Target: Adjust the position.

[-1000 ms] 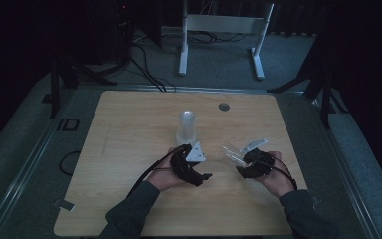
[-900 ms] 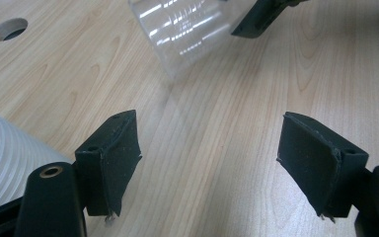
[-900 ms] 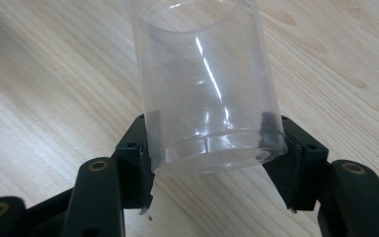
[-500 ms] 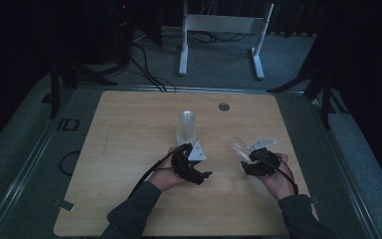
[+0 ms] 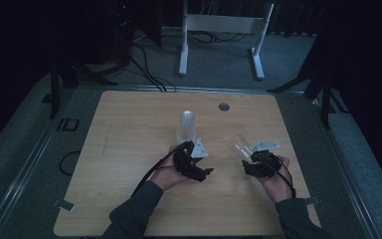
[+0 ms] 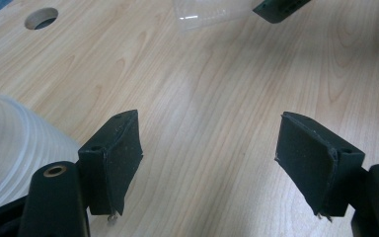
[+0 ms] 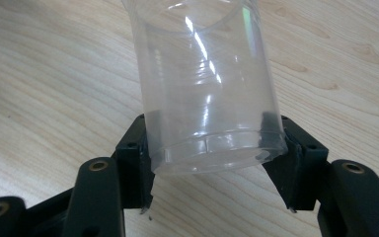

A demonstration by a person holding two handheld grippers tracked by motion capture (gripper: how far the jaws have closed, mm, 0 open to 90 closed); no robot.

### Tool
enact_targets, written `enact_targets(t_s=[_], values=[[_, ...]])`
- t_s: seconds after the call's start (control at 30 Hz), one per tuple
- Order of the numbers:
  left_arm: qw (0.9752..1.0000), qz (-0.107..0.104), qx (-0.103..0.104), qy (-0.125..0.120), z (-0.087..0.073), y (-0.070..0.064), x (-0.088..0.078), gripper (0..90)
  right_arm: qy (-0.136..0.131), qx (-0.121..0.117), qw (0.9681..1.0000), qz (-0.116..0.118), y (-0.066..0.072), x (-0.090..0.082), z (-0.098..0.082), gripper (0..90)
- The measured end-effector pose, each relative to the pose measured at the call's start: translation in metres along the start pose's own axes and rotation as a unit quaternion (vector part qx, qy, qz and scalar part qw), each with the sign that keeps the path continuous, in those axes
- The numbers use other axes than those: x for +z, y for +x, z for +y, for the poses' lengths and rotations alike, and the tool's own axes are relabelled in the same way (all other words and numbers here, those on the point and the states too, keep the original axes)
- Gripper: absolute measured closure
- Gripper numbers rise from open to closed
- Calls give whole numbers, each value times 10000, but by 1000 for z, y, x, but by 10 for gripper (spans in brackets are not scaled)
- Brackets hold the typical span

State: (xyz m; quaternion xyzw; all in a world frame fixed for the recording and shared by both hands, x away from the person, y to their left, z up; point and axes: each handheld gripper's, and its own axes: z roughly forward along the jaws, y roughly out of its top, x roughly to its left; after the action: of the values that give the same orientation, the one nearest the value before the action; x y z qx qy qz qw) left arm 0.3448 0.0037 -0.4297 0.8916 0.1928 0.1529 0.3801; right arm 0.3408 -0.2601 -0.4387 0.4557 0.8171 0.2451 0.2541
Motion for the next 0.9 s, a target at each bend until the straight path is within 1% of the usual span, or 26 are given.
enact_targets(t_s=[0.13, 0.17, 0.2, 0.23, 0.3, 0.33, 0.4, 0.43, 0.47, 0.5, 0.53, 0.7, 0.77, 0.8, 0.9], values=[[9999, 20, -72, -71, 2, 0, 0, 252, -82, 137, 9998, -72, 0, 1, -2, 419], [9999, 8, -114, -102, 2, 0, 1, 251, -116, 224, 9996, -104, 0, 1, -2, 419], [9998, -2, -148, -128, 3, 1, 1, 251, -146, 263, 9995, -122, 1, 1, -3, 420], [9998, -2, -148, -128, 3, 1, 1, 252, -146, 263, 9995, -122, 1, 1, -3, 420], [9997, 9, -211, -145, 4, 1, 2, 252, -235, 358, 9988, -225, 4, 3, -5, 420], [9996, -2, -219, -165, 5, 1, 2, 252, -265, 408, 9985, -232, 4, 3, -5, 419], [9994, 53, -257, -215, 6, 1, 2, 257, -332, 484, 9979, -262, 4, 3, -5, 420], [9994, 53, -257, -215, 6, 1, 2, 261, -332, 484, 9979, -262, 4, 3, -5, 420], [9992, 142, -278, -237, 6, 1, 2, 261, -360, 515, 9976, -285, 5, 3, -5, 420], [9991, 151, -320, -254, 7, 2, 2, 262, -424, 567, 9969, -356, 5, 3, -5, 420], [9988, 150, -367, -287, 7, 2, 2, 263, -445, 599, 9965, -370, 5, 3, -5, 420], [9982, 191, -444, -351, 9, 4, 1, 264, -592, 779, 9942, -456, 6, 4, -8, 420], [9979, 222, -461, -384, 11, 4, 1, 267, -642, 872, 9932, -435, 7, 4, -8, 420], [9978, 258, -468, -405, 12, 4, 1, 287, -679, 913, 9926, -418, 7, 4, -9, 420], [9969, 300, -533, -489, 14, 4, 0, 294, -782, 970, 9912, -442, 10, 4, -9, 420]])
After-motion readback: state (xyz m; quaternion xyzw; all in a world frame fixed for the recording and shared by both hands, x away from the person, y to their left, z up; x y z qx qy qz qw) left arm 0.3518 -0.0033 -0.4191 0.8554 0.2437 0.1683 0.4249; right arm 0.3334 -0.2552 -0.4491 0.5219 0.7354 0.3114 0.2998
